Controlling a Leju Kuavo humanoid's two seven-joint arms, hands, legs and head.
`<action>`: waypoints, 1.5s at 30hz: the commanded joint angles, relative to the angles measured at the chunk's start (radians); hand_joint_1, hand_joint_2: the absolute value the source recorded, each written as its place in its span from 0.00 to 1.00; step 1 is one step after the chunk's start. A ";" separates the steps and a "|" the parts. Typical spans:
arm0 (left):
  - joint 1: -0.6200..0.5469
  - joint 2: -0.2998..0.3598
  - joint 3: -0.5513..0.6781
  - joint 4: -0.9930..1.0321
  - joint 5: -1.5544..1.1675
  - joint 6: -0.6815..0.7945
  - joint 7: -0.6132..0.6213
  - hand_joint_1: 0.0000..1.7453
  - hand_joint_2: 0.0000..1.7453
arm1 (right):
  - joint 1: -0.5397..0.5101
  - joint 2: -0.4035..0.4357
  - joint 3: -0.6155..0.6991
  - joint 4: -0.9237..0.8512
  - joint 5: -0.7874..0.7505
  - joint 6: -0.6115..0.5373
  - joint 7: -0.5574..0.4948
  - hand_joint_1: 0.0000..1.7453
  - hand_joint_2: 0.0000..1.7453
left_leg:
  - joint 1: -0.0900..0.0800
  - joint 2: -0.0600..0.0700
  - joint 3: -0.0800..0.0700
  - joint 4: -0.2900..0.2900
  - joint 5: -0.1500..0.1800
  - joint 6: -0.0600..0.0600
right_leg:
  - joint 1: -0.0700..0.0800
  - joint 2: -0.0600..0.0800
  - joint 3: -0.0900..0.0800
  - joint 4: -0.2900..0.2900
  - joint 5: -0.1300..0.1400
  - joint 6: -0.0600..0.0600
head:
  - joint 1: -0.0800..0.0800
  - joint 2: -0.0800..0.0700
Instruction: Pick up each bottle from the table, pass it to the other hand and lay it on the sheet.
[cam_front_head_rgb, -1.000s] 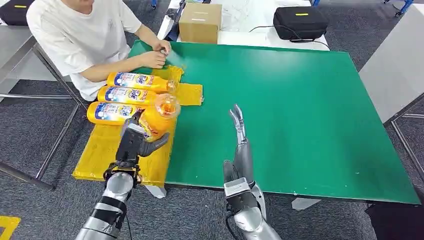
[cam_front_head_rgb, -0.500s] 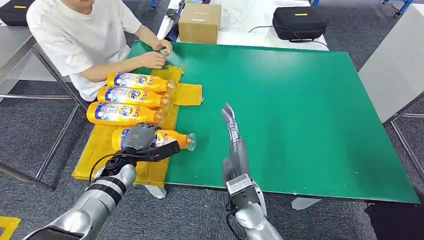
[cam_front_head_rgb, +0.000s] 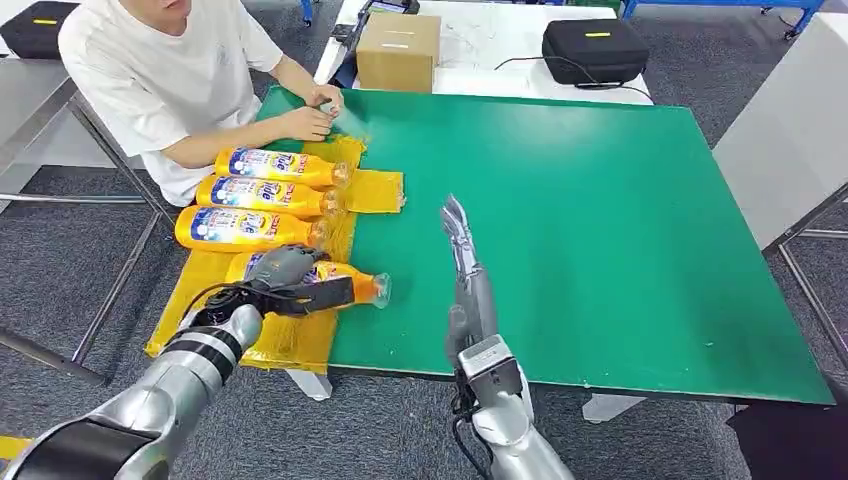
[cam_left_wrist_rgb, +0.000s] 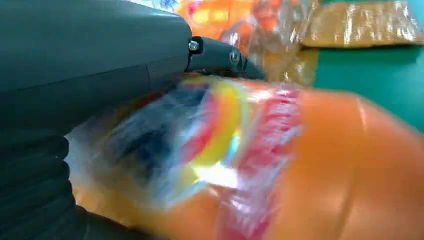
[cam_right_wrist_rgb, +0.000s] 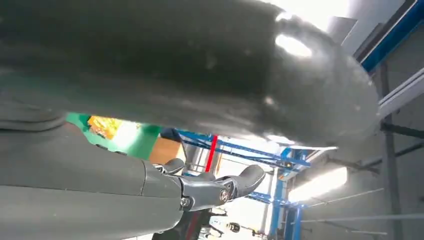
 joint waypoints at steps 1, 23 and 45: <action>0.016 0.068 0.023 0.030 0.092 -0.107 -0.178 0.00 1.00 | -0.059 -0.030 0.023 0.061 -0.030 -0.008 0.000 0.00 0.00 | 0.001 0.005 0.004 -0.001 -0.002 -0.001 | 0.001 0.005 0.003 -0.001 0.000 -0.001 | 0.001 0.000; 0.346 -0.084 0.114 -0.834 0.673 -0.022 -0.309 0.00 1.00 | -0.027 -0.058 0.057 -0.010 -0.008 -0.152 0.000 0.00 0.00 | 0.000 -0.002 -0.007 0.001 0.000 0.000 | 0.000 -0.001 -0.006 0.000 -0.002 0.000 | 0.000 0.000; 0.426 -0.231 0.116 -0.975 1.061 0.094 -0.302 0.00 1.00 | 0.063 0.003 -0.098 -0.084 0.088 -0.402 0.000 0.00 1.00 | 0.001 -0.001 -0.003 0.001 -0.004 -0.001 | 0.001 0.000 -0.002 -0.001 -0.004 -0.001 | 0.000 0.000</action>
